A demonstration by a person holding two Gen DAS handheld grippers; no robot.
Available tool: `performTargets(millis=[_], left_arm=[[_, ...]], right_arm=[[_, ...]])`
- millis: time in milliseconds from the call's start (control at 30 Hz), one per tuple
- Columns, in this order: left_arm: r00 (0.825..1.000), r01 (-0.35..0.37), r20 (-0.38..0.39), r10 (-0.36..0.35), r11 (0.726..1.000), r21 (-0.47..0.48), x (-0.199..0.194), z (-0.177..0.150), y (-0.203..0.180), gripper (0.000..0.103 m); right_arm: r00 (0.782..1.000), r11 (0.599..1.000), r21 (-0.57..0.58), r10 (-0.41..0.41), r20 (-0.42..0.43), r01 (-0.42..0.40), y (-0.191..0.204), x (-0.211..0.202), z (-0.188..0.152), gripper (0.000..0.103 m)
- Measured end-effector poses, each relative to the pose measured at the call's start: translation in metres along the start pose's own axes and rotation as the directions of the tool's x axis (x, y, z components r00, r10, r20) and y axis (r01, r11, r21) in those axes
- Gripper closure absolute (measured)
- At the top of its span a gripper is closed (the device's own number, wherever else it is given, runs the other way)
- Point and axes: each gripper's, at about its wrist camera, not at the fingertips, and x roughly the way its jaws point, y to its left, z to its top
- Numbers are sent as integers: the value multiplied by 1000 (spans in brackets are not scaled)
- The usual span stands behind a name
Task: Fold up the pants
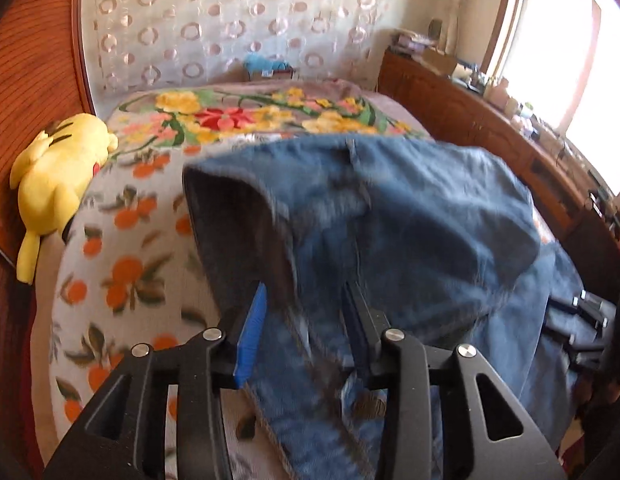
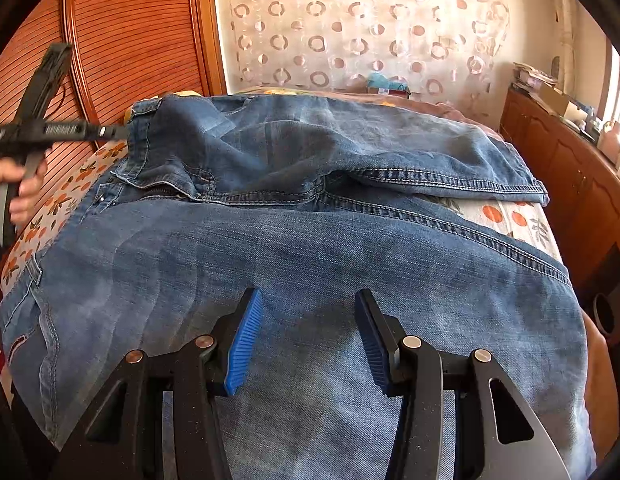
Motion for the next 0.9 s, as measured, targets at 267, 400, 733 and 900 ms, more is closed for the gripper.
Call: performTargets(millis=[267, 400, 733, 900], left_arm=[[999, 37, -27, -37, 999, 4, 4, -28, -17, 61], [1000, 12, -22, -12, 1000, 1, 9, -30, -26, 55], [999, -55, 3, 55, 995, 80, 8, -42, -46, 66], [1000, -22, 1, 22, 999, 39, 7, -39, -38, 76]], right_arm=[[1000, 1000, -3, -4, -2, 4, 0, 0, 0, 53], [1000, 1000, -2, -3, -2, 3, 0, -1, 0, 53], [1000, 1000, -1, -3, -1, 3, 2, -1, 0, 53], [1000, 1000, -1, -5, -2, 5, 2, -1, 0, 53]])
